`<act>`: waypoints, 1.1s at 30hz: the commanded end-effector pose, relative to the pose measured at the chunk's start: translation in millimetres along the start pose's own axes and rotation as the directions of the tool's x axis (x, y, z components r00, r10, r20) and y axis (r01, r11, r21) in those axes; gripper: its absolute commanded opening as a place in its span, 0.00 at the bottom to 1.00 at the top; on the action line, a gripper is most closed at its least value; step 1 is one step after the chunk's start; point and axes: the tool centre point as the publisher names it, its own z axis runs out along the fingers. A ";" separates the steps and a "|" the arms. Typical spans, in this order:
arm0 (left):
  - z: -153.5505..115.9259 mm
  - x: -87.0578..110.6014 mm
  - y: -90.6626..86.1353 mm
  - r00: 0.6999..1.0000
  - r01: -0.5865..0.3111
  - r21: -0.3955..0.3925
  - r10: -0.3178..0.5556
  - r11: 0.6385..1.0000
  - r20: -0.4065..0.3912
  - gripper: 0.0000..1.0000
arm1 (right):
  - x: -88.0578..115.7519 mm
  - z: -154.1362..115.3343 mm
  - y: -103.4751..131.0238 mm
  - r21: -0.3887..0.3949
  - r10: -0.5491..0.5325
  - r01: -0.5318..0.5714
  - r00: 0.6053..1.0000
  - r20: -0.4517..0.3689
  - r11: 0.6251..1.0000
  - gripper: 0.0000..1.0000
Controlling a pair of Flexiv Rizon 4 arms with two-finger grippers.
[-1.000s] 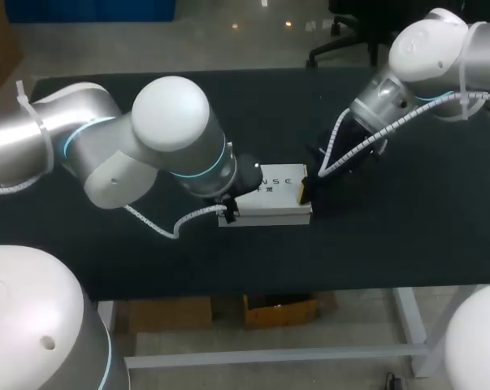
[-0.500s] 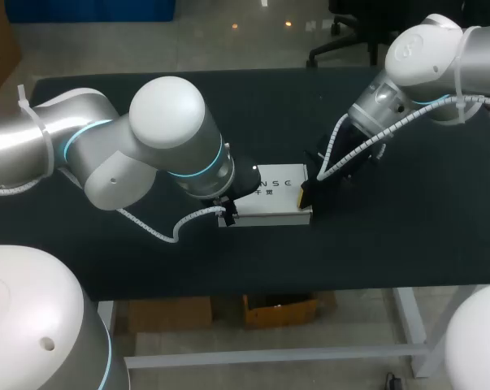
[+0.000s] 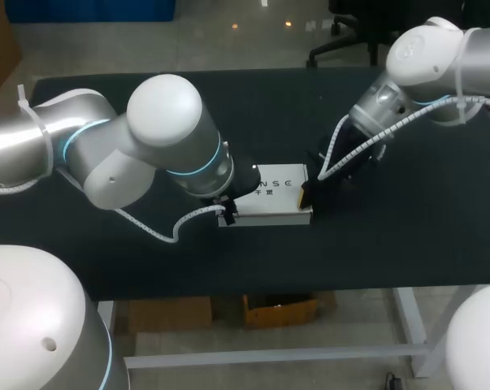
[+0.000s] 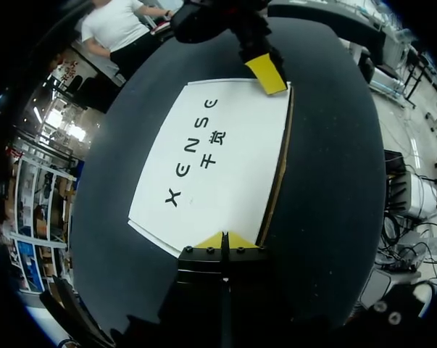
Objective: Assemble the packaging by folding the flat box into shape, placing the metal phone stand inside, and closing the box properly
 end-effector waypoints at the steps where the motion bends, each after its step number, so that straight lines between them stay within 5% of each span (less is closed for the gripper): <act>1: -7.3 4.1 -0.2 1.000 -0.001 0.001 0.001 1.000 0.026 0.00 | 1.9 -5.2 -8.1 -0.019 -0.007 0.007 1.000 0.002 1.000 0.00; 21: 1.4 5.0 -1.3 1.000 0.010 0.002 -0.010 1.000 -0.001 0.00 | -6.5 3.0 -1.1 0.007 0.010 -0.010 1.000 0.001 1.000 0.00; 33: -42.5 10.2 -5.9 0.988 0.150 -0.010 -0.150 0.989 0.023 0.00 | 9.3 -37.8 -23.1 -0.092 -0.072 0.072 0.997 -0.002 0.993 0.00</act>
